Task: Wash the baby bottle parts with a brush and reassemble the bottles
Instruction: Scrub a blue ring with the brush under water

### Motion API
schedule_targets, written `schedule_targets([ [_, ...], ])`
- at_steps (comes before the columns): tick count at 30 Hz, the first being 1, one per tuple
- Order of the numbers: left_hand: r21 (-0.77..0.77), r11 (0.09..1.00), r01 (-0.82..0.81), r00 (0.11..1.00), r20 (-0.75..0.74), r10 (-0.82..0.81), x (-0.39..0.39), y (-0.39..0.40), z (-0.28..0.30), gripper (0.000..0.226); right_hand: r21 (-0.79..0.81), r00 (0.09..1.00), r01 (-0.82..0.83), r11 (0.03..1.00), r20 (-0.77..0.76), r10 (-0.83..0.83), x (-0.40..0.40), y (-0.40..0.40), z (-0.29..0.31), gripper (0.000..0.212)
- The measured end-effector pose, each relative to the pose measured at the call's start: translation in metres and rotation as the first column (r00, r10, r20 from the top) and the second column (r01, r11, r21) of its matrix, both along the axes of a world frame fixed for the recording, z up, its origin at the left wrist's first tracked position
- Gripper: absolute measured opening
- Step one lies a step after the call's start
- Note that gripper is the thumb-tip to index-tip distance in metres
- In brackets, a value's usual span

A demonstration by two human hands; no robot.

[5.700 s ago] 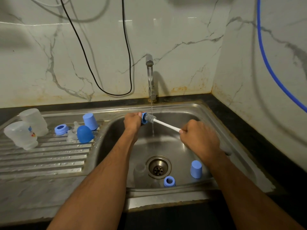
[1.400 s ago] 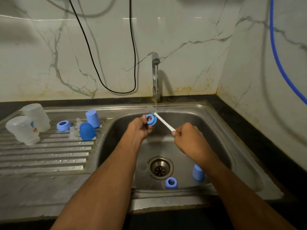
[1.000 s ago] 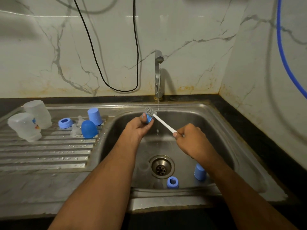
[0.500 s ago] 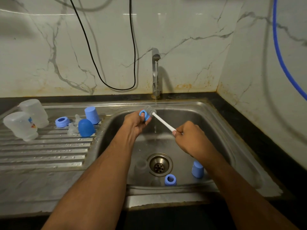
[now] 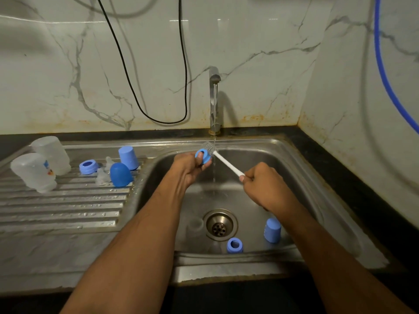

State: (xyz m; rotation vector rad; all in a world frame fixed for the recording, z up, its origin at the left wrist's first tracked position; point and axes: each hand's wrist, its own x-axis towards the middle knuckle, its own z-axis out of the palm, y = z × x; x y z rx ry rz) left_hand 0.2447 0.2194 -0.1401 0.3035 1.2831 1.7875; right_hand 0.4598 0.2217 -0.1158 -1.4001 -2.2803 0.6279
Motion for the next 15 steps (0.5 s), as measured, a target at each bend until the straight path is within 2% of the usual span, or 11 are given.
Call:
schedule_targets([
  [3, -0.066, 0.991, 0.118, 0.982, -0.142, -0.127, 0.008, 0.001, -0.002, 0.019, -0.002, 0.999, 0.039, 0.999, 0.004, -0.039, -0.003, 0.009, -0.004, 0.027],
  [5, -0.064, 0.988, 0.141, 0.973, -0.174, -0.150, 0.007, 0.003, -0.005, 0.016, 0.001, 0.999, 0.051, 0.999, 0.003, -0.051, -0.002, 0.013, -0.007, 0.028],
  [10, 0.065, 0.994, 0.093, 0.994, 0.056, -0.096, 0.003, 0.003, -0.006, 0.030, 0.024, 0.998, 0.042, 0.999, -0.041, -0.041, -0.001, 0.012, -0.007, 0.029],
  [12, 0.103, 0.991, 0.086, 0.978, 0.179, -0.103, 0.000, 0.001, -0.005, 0.040, 0.031, 0.999, 0.030, 0.999, -0.028, -0.029, -0.001, 0.012, -0.006, 0.031],
  [15, 0.162, 0.985, 0.062, 0.943, 0.314, -0.111, -0.002, -0.001, -0.001, 0.044, 0.036, 1.000, 0.026, 0.999, -0.001, -0.026, -0.001, 0.009, -0.004, 0.033],
])
